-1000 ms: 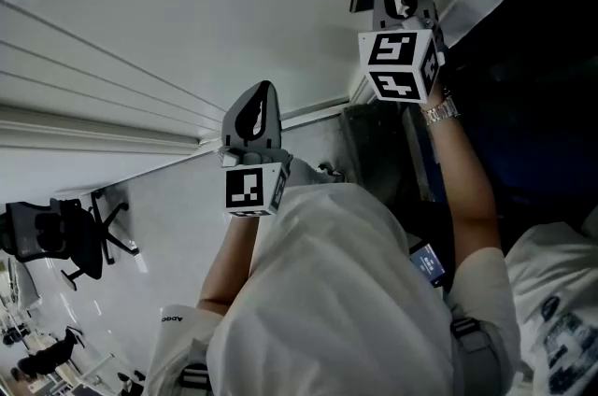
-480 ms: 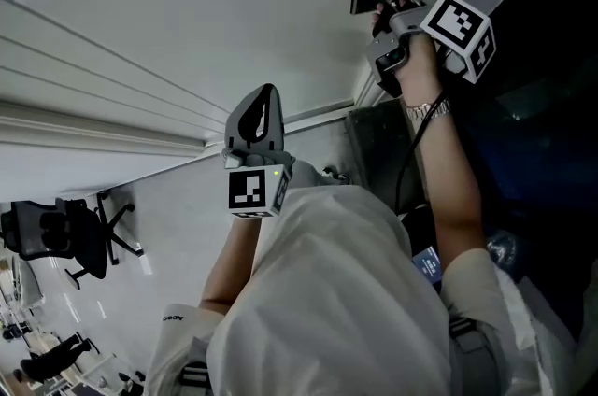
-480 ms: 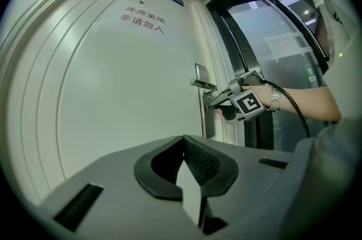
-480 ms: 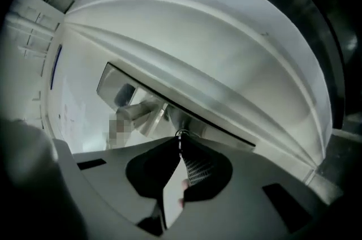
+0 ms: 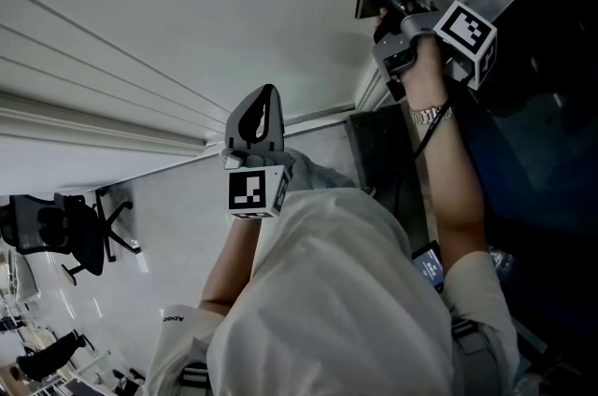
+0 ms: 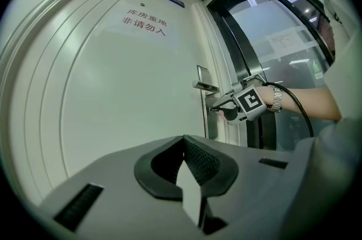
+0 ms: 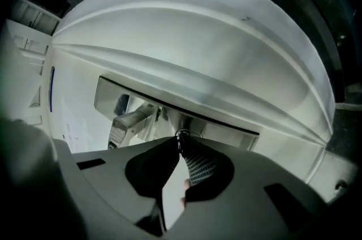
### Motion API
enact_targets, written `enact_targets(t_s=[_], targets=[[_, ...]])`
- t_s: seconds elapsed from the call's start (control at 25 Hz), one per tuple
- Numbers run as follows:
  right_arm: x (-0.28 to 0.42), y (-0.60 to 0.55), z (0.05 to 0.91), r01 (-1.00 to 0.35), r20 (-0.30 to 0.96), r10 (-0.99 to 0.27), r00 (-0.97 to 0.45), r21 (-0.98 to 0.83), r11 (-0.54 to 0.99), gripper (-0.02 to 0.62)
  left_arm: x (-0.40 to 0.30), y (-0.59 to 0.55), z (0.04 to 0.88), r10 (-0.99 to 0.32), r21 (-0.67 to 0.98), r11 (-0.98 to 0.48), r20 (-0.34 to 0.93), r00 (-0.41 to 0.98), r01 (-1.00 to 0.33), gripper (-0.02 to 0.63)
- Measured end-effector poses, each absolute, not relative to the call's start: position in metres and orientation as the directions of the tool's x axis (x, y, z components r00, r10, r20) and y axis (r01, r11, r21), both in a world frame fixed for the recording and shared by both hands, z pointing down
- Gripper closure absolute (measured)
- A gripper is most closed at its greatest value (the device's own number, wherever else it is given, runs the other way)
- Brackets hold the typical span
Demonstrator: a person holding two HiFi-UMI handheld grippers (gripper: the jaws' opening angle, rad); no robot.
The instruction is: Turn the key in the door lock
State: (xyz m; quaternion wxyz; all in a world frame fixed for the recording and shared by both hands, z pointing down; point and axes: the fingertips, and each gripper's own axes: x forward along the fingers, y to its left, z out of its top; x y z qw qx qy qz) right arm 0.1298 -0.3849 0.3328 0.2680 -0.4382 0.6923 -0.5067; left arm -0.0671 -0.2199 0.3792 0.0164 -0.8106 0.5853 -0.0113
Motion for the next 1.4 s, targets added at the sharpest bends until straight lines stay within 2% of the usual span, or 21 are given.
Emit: enact_targets(t_s=[0.2, 0.32, 0.36, 0.4, 0.44, 0.52, 0.6, 0.72, 0.8, 0.88, 1.08, 1.4], targets=[[0.131, -0.388, 0.329, -0.408, 0.071, -0.87, -0.488, -0.9, 0.154, 0.574, -0.068, -0.219, 0.385, -0.949, -0.033, -0.316, 0.003, 0.316, -0.948, 0.597], [0.124, -0.382, 0.328, -0.484, 0.069, -0.839, -0.539, -0.841, 0.242, 0.571, -0.071, -0.217, 0.388, -0.95, -0.031, -0.313, 0.015, 0.313, -0.949, 0.597], [0.122, -0.38, 0.326, -0.533, 0.071, -0.828, -0.557, -0.794, 0.291, 0.537, -0.071, -0.218, 0.386, -0.949, -0.035, -0.315, 0.012, 0.315, -0.948, 0.597], [0.122, -0.377, 0.324, -0.599, 0.079, -0.823, -0.562, -0.726, 0.339, 0.469, -0.07, -0.22, 0.385, -0.948, -0.039, -0.317, 0.009, 0.317, -0.948, 0.597], [0.125, -0.374, 0.322, -0.678, 0.095, -0.829, -0.551, -0.63, 0.378, 0.437, -0.07, -0.22, 0.384, -0.948, -0.04, -0.318, 0.006, 0.318, -0.947, 0.597], [0.134, -0.37, 0.319, -0.838, 0.139, -0.864, -0.484, -0.357, 0.412, 0.413, -0.07, -0.22, 0.383, -0.948, -0.038, -0.317, 0.003, 0.317, -0.948, 0.597], [0.138, -0.367, 0.318, -0.911, 0.176, -0.895, -0.411, -0.035, 0.411, 0.4, -0.072, -0.218, 0.385, -0.95, -0.03, -0.312, 0.004, 0.312, -0.95, 0.597], [0.131, -0.362, 0.319, -0.833, 0.204, -0.92, -0.336, 0.392, 0.391, 0.391, -0.074, -0.216, 0.387, -0.951, -0.024, -0.308, 0.001, 0.308, -0.951, 0.597], [0.124, -0.361, 0.319, -0.703, 0.198, -0.937, -0.286, 0.621, 0.346, 0.391, -0.073, -0.218, 0.386, -0.95, -0.025, -0.312, -0.002, 0.313, -0.95, 0.597], [0.118, -0.359, 0.321, -0.572, 0.172, -0.955, -0.241, 0.77, 0.283, 0.391, -0.073, -0.218, 0.388, -0.949, -0.022, -0.316, 0.0, 0.316, -0.949, 0.595], [0.111, -0.364, 0.327, -0.377, 0.112, -0.98, -0.162, 0.911, 0.166, 0.393, -0.071, -0.221, 0.385, -0.948, -0.014, -0.317, -0.005, 0.317, -0.948, 0.595], [0.109, -0.375, 0.336, -0.253, 0.126, -0.984, -0.126, 0.955, 0.155, 0.403, -0.06, -0.226, 0.376, -0.947, -0.035, -0.322, -0.01, 0.322, -0.946, 0.595]])
